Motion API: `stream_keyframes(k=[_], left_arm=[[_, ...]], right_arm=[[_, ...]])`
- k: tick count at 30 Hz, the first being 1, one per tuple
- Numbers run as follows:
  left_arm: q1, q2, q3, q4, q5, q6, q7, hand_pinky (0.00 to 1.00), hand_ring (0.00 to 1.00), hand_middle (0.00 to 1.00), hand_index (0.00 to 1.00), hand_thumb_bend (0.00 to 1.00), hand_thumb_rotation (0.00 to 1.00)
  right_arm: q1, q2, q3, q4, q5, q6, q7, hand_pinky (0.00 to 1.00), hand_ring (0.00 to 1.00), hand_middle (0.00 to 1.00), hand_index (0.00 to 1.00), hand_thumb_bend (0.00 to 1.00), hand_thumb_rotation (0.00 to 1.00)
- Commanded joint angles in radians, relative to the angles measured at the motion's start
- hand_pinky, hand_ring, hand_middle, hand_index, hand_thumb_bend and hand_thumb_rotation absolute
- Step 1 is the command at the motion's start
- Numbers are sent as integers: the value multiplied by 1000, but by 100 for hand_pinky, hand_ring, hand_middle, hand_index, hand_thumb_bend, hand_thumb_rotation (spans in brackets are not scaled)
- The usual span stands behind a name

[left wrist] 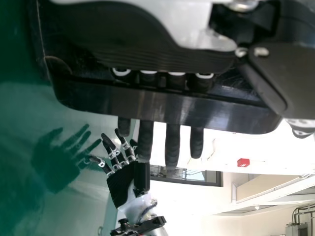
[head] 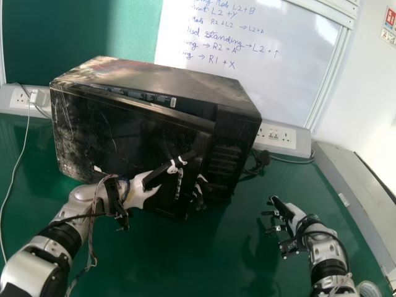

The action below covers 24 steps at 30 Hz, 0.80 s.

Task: Open the door of oven

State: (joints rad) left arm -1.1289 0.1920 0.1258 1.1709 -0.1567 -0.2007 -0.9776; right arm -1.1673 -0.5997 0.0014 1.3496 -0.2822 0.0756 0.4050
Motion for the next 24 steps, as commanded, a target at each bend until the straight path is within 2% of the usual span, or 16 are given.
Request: stream_keyframes(k=[1, 4, 5, 7, 8, 10, 12, 13, 14, 16, 18, 20, 22, 24], left_arm=[[2, -19, -30, -11, 26, 0, -1, 11, 17, 30, 55, 100, 91], [1, -17, -32, -15, 30, 6, 4, 10, 17, 30, 52, 100, 87], [2, -17, -33, -15, 30, 3, 4, 10, 16, 29, 51, 100, 85], [4, -16, -39, -16, 36, -13, 3, 10, 16, 28, 49, 100, 83], [3, -16, -41, -16, 37, -15, 3, 10, 16, 28, 48, 100, 82], [3, -17, -42, -14, 38, -22, 7, 10, 15, 27, 44, 100, 79], [3, -18, -37, -9, 33, -25, 4, 10, 15, 26, 41, 100, 77], [1, -19, -34, -6, 29, -18, 5, 10, 15, 26, 40, 100, 75], [0, -19, -31, -4, 26, -10, 6, 10, 15, 25, 38, 100, 73], [3, -19, -35, -8, 31, -21, 18, 10, 15, 25, 36, 100, 73], [6, -18, -42, -11, 43, -40, 35, 9, 14, 23, 33, 100, 74], [7, -17, -46, -11, 50, -53, 46, 9, 13, 22, 31, 100, 74], [3, -18, -44, -7, 45, -36, 46, 8, 13, 22, 29, 100, 73], [-1, -20, -40, -2, 37, -23, 41, 7, 12, 21, 27, 100, 69]], right_arm=[[-6, -7, 4, 5, -1, 4, 12, 63, 67, 77, 95, 51, 52], [-6, -5, -5, 5, 7, 10, 2, 63, 66, 78, 95, 53, 51], [-5, -5, -4, 5, 6, 9, 0, 63, 66, 77, 94, 52, 47], [-6, -6, -3, 6, 4, 11, 1, 65, 66, 75, 93, 53, 49], [-7, -6, -7, 6, 8, 15, 4, 70, 68, 74, 94, 53, 49], [-6, -6, -18, 6, 19, 20, 5, 69, 68, 74, 93, 53, 46], [-6, -7, -21, 6, 22, 19, 13, 75, 69, 74, 94, 54, 45], [-6, -6, -23, 6, 23, 18, 12, 74, 69, 74, 95, 56, 46], [-5, -6, -24, 5, 23, 17, 10, 66, 67, 75, 95, 53, 45], [-4, -5, -22, 5, 18, 15, 8, 64, 66, 76, 95, 50, 43], [-4, -5, -17, 6, 12, 13, 8, 60, 64, 75, 96, 53, 48], [-4, -5, -21, 6, 15, 15, 6, 64, 65, 74, 95, 54, 49], [-6, -3, -21, 6, 15, 22, -1, 67, 66, 74, 94, 54, 47], [-7, -2, -23, 6, 17, 26, -6, 64, 66, 71, 93, 50, 46]])
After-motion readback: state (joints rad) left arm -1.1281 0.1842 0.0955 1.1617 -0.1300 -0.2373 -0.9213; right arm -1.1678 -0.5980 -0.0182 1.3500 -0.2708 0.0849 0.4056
